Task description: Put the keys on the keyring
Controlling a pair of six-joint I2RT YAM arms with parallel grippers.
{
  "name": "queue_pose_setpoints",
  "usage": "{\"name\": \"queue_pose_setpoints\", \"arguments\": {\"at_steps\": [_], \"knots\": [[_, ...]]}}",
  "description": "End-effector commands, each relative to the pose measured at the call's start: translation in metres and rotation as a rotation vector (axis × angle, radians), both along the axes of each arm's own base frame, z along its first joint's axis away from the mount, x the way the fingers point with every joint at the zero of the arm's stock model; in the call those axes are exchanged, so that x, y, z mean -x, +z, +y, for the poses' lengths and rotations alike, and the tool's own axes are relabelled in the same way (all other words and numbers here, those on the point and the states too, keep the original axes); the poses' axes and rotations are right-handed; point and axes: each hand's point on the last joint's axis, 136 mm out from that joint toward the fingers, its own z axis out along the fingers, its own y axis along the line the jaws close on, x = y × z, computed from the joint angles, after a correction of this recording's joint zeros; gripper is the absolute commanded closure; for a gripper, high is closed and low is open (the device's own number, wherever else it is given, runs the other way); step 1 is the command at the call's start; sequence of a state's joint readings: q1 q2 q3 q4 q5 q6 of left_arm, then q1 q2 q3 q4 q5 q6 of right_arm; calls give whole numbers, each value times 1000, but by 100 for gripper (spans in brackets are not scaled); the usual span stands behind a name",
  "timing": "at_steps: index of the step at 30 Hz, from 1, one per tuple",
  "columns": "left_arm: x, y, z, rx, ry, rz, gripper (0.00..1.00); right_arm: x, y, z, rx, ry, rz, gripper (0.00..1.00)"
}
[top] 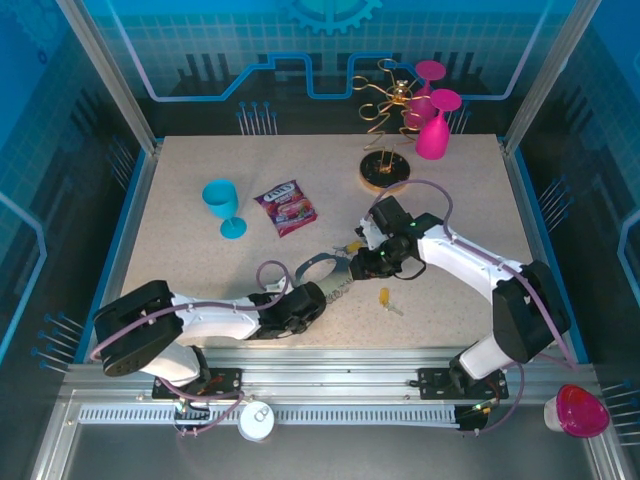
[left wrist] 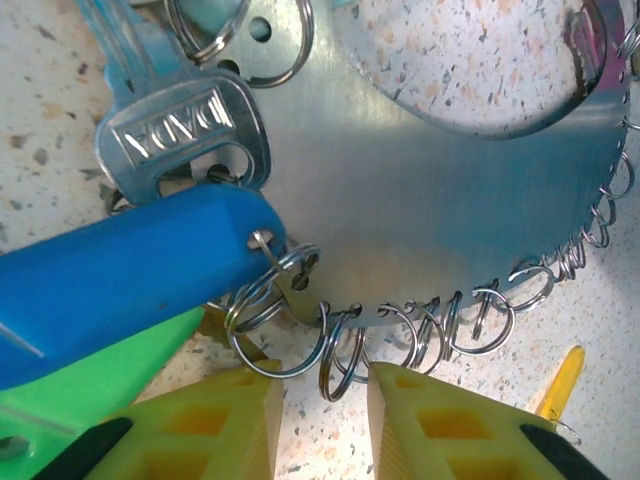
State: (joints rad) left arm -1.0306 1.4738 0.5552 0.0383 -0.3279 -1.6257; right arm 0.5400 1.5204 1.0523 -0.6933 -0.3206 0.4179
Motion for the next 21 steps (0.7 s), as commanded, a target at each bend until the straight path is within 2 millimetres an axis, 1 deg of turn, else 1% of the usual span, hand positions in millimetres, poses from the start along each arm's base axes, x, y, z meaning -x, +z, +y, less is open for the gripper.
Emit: {"name": "queue_pose_setpoints", "arguments": {"at_steps": [1, 6, 12, 15, 17, 21], "knots": [[-8, 5, -5, 28, 34, -17, 75, 6, 3, -10, 13, -21, 11, 68], [-10, 1, -1, 18, 67, -21, 81, 8, 6, -10, 9, -24, 9, 70], [-15, -2, 0, 25, 94, -40, 82, 12, 10, -13, 10, -26, 7, 70], [-19, -4, 0, 37, 107, -56, 84, 14, 11, -14, 11, -27, 10, 71], [-21, -2, 0, 42, 113, -73, 88, 15, 13, -15, 9, -28, 9, 71], [-23, 3, 8, 10, 116, -102, 96, 15, 20, -15, 7, -29, 0, 72]]}}
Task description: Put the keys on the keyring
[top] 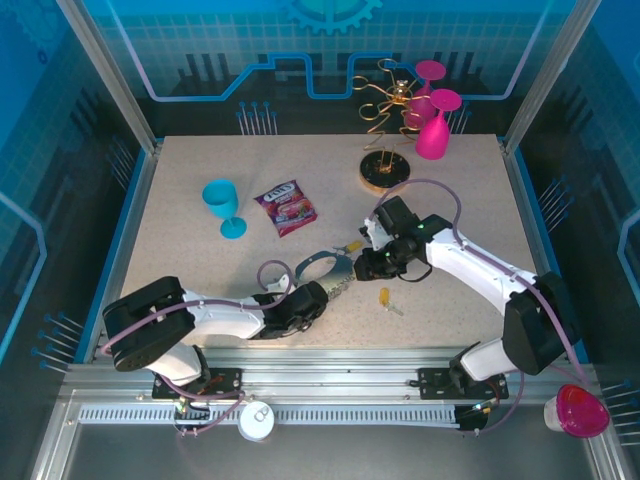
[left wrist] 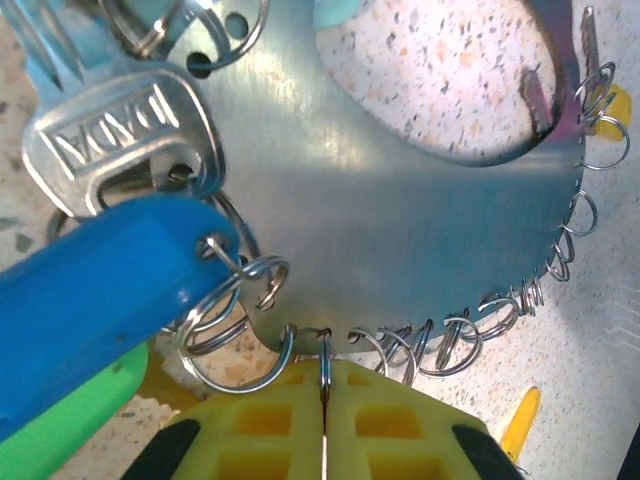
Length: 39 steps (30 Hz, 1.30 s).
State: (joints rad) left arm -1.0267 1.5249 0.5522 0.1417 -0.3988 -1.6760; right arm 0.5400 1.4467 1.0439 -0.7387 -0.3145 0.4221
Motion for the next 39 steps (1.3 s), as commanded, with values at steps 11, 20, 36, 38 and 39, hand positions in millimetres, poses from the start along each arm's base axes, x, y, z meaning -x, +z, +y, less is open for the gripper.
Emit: {"name": "queue_pose_setpoints", "arguments": {"at_steps": [11, 20, 36, 38, 39], "knots": [[0, 57, 18, -216, -250, -174, 100, 3, 26, -13, -3, -72, -16, 73], [0, 115, 21, -326, -654, -392, 100, -5, 45, -12, -37, -109, -75, 74], [-44, 160, 7, -522, -1284, -859, 100, -47, 61, 3, -166, -8, -195, 77], [-48, 163, 1, -530, -1328, -932, 100, -51, 63, 7, -180, 36, -237, 78], [-48, 164, -2, -532, -1361, -979, 100, -53, 64, 9, -190, 64, -265, 78]]}}
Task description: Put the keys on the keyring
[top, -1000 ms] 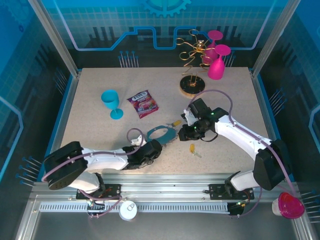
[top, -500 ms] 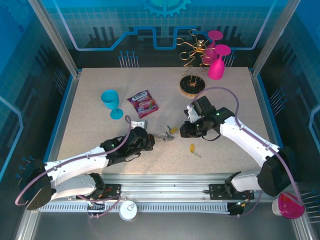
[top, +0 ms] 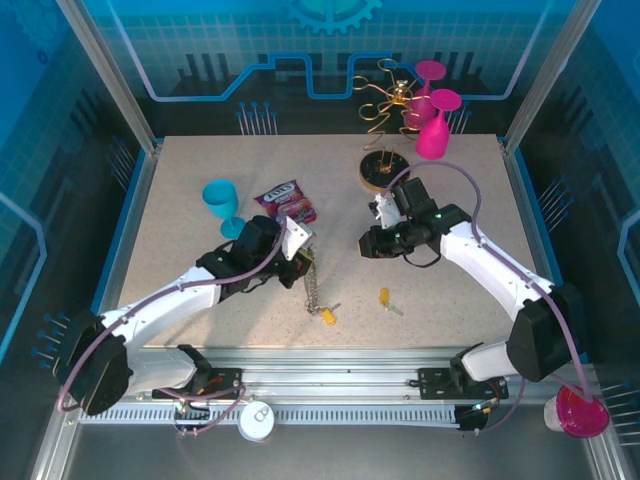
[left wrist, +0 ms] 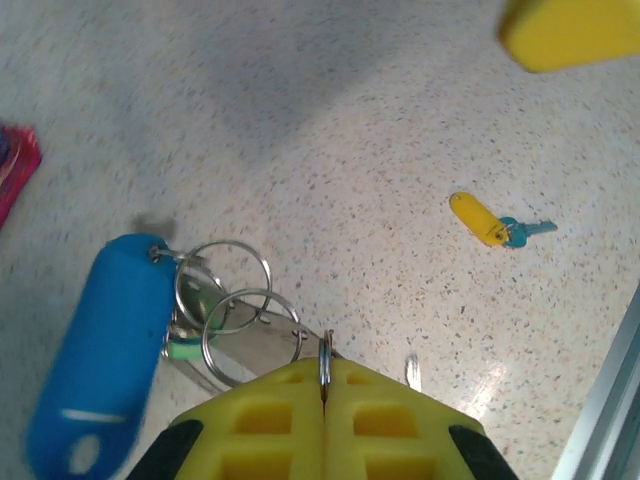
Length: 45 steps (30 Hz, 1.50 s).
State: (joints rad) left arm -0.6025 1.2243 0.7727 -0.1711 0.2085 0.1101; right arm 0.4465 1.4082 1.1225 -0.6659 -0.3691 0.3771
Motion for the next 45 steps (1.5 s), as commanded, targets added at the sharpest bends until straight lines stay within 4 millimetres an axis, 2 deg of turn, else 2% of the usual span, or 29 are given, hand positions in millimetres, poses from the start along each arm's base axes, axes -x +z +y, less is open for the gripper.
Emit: {"name": "queue_pose_setpoints", "arguments": {"at_steps": [1, 4, 9, 11, 15, 17, 22, 28, 34, 45], "knots": [[-2, 32, -25, 54, -257, -213, 100, -11, 15, 13, -63, 123, -138, 78], [1, 34, -28, 85, -343, -278, 100, -15, 23, 19, -105, 184, -275, 80], [5, 37, -26, 117, -415, -349, 100, -6, 35, 26, -131, 295, -506, 80], [6, 34, -25, 128, -437, -370, 100, 5, 33, 31, -149, 380, -595, 80], [10, 34, -25, 159, -492, -430, 100, 39, 34, 45, -194, 607, -911, 79], [12, 33, -25, 166, -514, -459, 100, 48, 32, 47, -188, 668, -1018, 81], [20, 33, -28, 167, -605, -561, 100, 51, 30, 59, -170, 768, -1073, 77], [21, 34, -29, 144, -630, -696, 100, 55, 27, 73, -173, 873, -1172, 75], [23, 39, -30, 115, -667, -768, 100, 43, 31, 77, -129, 855, -1229, 74], [29, 43, -38, 119, -710, -791, 100, 49, 23, 81, -139, 884, -1226, 76]]}}
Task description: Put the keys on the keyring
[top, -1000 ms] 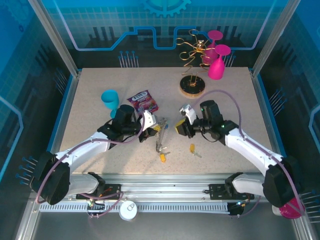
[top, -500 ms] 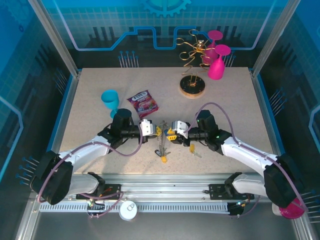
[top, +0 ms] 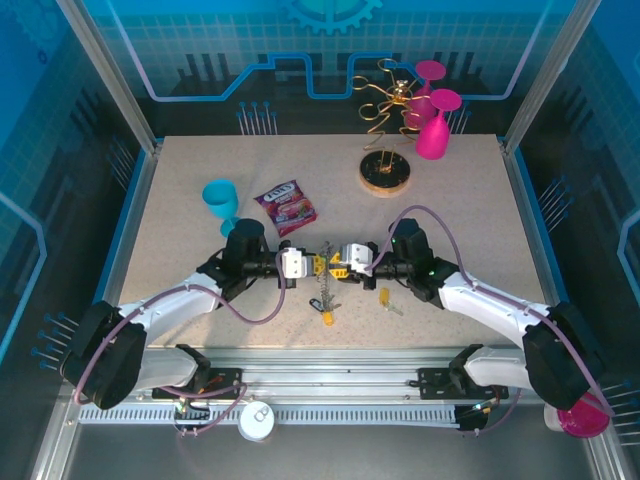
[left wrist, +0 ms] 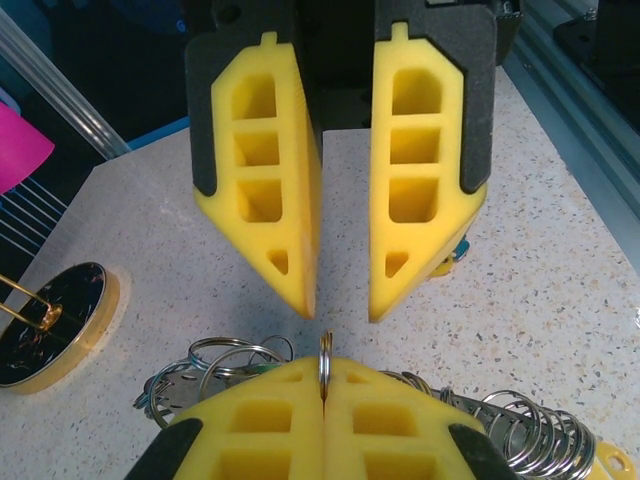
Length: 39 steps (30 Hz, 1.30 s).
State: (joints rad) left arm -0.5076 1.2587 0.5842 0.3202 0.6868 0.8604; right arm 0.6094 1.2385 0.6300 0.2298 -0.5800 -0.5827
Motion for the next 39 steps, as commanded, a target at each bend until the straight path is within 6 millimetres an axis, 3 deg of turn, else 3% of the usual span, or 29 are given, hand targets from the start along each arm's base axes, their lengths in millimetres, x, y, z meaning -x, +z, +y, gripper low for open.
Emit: {"name": "queue_pose_setpoints", "arguments": {"at_steps": [1, 7, 14, 17, 20, 24, 32, 36, 38, 39], "knots": [[7, 21, -9, 48, -71, -77, 100, 1, 9, 10, -18, 33, -48, 76], [10, 22, -10, 51, -78, -76, 100, -2, 12, 14, -30, 25, -78, 80], [8, 27, -9, 76, -51, -73, 100, -5, 7, 16, -1, 8, -103, 100], [6, 28, -7, 80, -18, -52, 100, -7, 10, 16, 11, 1, -119, 100], [1, 25, -2, 68, 42, -27, 84, -4, 9, 14, 50, 13, -99, 100], [1, 17, 6, 6, 85, 4, 79, 2, 9, 13, 112, 43, -79, 100], [3, 10, 9, -56, 73, 12, 84, 9, 18, 23, 160, 90, -67, 100], [0, 15, 6, -34, 84, 14, 97, 16, 12, 28, 181, 111, -52, 100], [-2, 18, 7, -25, 103, 16, 100, 15, 21, 30, 142, 94, -33, 100], [-2, 19, 8, -16, 110, 17, 100, 8, 35, 29, 89, 58, -18, 100]]}}
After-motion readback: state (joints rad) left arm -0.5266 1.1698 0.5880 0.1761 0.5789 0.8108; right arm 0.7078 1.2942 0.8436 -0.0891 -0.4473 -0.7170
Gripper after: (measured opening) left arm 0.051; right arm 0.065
